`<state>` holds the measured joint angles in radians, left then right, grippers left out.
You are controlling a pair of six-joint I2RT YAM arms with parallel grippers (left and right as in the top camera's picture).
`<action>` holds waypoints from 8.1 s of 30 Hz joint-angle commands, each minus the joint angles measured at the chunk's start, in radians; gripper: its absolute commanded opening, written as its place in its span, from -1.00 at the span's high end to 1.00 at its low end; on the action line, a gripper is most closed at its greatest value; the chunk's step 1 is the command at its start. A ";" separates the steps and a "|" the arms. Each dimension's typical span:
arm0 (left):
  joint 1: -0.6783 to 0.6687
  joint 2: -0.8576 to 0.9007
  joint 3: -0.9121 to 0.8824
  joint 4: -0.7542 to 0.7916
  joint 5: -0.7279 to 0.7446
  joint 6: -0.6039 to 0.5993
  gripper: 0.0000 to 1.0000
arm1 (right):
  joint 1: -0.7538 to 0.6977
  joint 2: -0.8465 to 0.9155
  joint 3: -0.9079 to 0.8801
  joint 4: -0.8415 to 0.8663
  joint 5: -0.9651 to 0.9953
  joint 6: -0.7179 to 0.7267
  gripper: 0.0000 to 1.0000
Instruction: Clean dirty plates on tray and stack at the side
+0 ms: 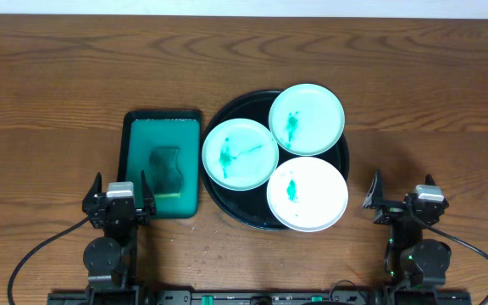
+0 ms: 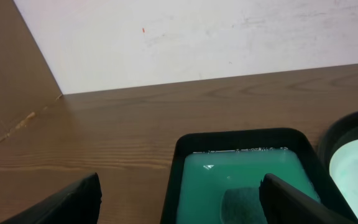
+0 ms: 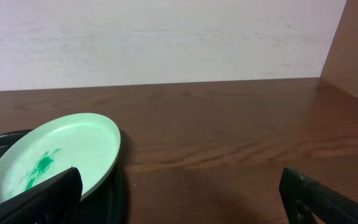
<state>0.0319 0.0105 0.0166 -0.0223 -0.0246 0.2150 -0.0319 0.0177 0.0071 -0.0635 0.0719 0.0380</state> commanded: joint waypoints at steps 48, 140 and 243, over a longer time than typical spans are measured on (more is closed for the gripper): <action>0.004 0.001 -0.013 -0.048 -0.009 0.016 -0.64 | 0.007 0.002 -0.002 -0.005 0.002 0.006 -0.99; 0.002 1.268 1.246 -1.166 0.417 -0.228 -0.64 | 0.006 0.002 0.027 0.017 -0.221 -0.089 -0.99; 0.002 1.269 1.246 -1.144 0.244 -0.412 -0.64 | 0.497 2.055 1.482 -0.863 -0.365 0.418 0.07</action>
<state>0.0319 1.2758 1.2419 -1.1614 0.2295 -0.1871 0.4580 2.0563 1.4765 -0.9291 -0.2863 0.4358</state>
